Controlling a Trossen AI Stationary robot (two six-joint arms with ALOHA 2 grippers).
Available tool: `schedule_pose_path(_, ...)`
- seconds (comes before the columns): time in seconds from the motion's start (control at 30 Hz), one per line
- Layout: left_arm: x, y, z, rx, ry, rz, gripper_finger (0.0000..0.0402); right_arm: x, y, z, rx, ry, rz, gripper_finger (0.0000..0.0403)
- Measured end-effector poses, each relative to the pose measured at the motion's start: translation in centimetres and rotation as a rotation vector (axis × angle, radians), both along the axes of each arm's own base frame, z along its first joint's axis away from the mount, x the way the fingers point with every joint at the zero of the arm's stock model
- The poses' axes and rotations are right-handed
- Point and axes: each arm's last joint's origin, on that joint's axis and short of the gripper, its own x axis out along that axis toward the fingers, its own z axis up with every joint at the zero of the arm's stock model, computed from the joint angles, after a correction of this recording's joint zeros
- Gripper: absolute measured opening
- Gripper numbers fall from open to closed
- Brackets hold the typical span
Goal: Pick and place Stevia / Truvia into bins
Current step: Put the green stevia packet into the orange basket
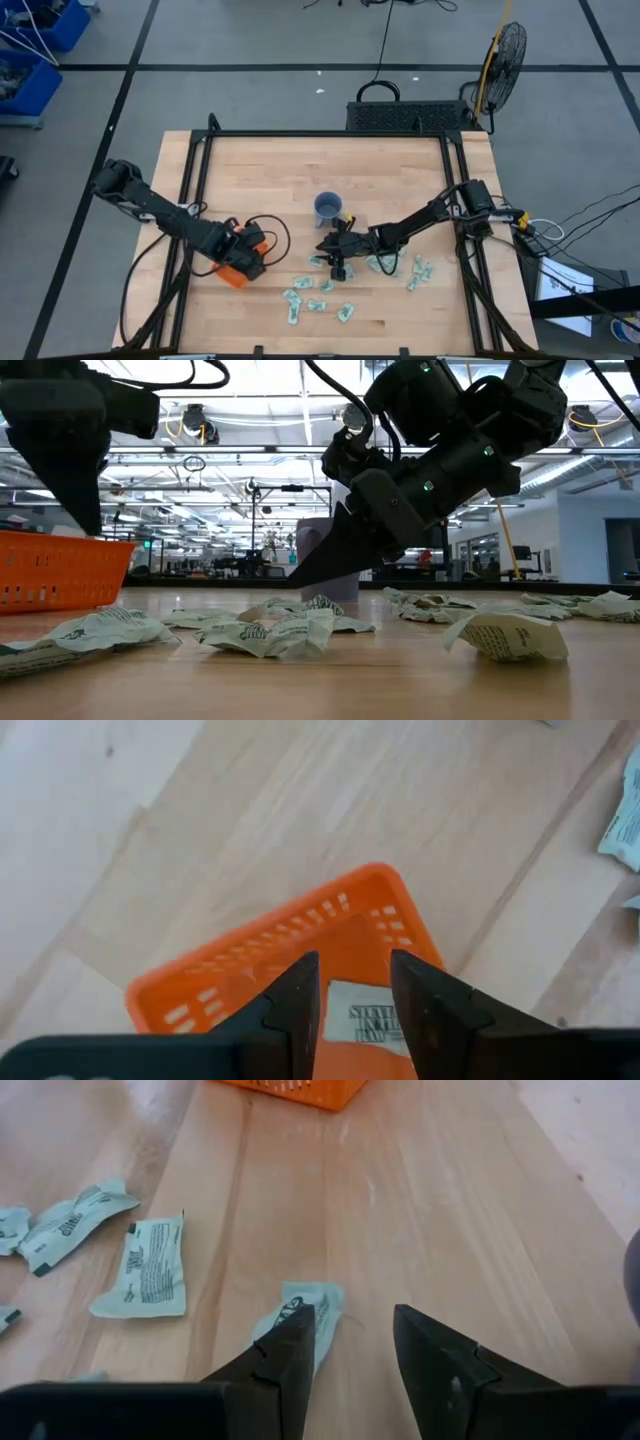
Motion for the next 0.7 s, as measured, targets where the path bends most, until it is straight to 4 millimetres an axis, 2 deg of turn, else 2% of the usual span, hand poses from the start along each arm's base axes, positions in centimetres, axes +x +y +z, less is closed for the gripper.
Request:
schedule_pose_path(0.17, 0.9, 0.0, 1.3, 0.035, -0.039, -0.070, 0.0131, -0.1, 0.2, -0.1, -0.001, 0.005, 0.005, 0.0130)
schedule_pose_path(0.37, 2.0, -0.2, 4.5, 0.106, -0.106, -0.161, 0.0131, -0.1, 0.3, -0.1, 0.006, 0.011, 0.003, 0.0130)
schedule_pose_path(0.57, 2.7, -0.3, 7.7, 0.210, -0.169, -0.227, 0.0131, 0.9, 1.0, -2.1, 0.010, 0.036, 0.016, 0.0130)
schedule_pose_path(0.7, 3.1, -0.4, 9.0, 0.233, -0.207, -0.244, 0.0131, 1.8, 1.4, -3.0, -0.021, 0.043, 0.025, 0.0128)
